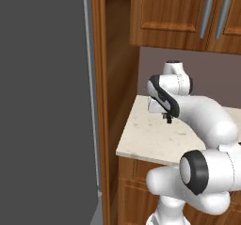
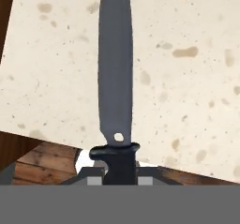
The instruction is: Retrieve the butter from the fridge and place it on a plate on the dining table. Then retrieve the butter knife by the fridge and place it near the plate.
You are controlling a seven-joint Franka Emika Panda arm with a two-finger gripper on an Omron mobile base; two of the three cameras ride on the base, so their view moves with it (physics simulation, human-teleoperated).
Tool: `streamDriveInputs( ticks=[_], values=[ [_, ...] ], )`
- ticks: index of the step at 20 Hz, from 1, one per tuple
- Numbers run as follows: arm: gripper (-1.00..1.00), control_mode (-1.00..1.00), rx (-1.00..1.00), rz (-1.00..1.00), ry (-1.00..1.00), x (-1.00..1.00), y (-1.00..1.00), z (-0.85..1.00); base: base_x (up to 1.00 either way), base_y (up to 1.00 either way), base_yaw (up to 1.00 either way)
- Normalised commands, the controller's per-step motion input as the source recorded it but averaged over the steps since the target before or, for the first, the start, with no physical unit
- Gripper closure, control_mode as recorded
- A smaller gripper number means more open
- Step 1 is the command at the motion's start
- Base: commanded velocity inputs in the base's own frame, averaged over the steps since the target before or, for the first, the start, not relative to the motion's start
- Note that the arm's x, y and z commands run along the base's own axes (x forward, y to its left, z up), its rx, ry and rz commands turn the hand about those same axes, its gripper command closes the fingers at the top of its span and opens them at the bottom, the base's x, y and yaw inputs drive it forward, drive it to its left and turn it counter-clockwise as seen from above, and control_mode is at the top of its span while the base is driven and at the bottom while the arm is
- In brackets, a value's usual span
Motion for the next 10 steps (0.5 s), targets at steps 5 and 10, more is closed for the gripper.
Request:
streamDriveInputs(
  ticks=[5, 10],
  values=[
    [1.00, -1.00, 0.00, 0.00, 0.02, -0.86, -0.27, 0.62, 0.00, 0.00, 0.00],
    [1.00, -1.00, 0.00, 0.00, 0.00, -0.74, -0.26, 0.49, 0.00, 0.00, 0.00]
  ],
)
